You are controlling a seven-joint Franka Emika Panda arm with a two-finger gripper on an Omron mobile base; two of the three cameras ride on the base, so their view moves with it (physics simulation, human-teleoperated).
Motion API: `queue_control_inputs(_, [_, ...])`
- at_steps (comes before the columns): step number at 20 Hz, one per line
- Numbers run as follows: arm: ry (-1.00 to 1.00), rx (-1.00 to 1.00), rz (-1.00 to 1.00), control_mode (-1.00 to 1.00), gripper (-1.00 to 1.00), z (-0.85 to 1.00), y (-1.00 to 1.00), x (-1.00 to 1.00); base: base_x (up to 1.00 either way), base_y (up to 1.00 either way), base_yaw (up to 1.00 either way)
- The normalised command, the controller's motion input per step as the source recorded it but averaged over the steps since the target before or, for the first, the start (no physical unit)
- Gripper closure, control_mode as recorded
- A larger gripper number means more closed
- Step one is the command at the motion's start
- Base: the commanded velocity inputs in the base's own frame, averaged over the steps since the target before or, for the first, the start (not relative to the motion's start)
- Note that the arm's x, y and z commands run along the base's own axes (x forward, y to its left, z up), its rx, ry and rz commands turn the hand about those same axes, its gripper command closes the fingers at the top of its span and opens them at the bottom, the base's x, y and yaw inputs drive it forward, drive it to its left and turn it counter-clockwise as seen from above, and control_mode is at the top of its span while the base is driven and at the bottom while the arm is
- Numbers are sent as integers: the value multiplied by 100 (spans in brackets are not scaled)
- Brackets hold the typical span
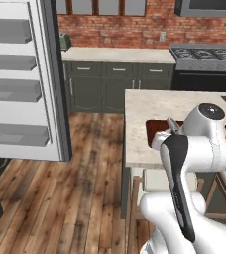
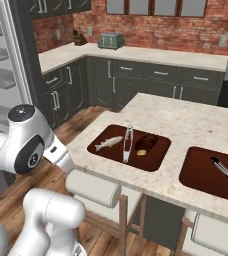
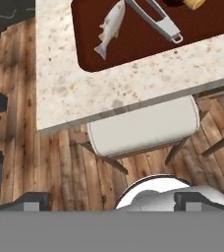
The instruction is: Gather the lemon and bell pepper from the fridge and place them on a tray on the dining counter. Then gather the fish and steak from the fridge and place them on the other tray.
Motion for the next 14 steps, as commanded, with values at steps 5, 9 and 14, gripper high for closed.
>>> queue_control_inputs(5, [-7,-8,33,-100,-100,0,38,-66,0,0,0])
queue_control_inputs(9, [0,-7,9,-100,-100,-17,44,-33,0,0,0])
queue_control_inputs(14, [0,-1,8,100,-100,-10,29,-33,-14,12,3])
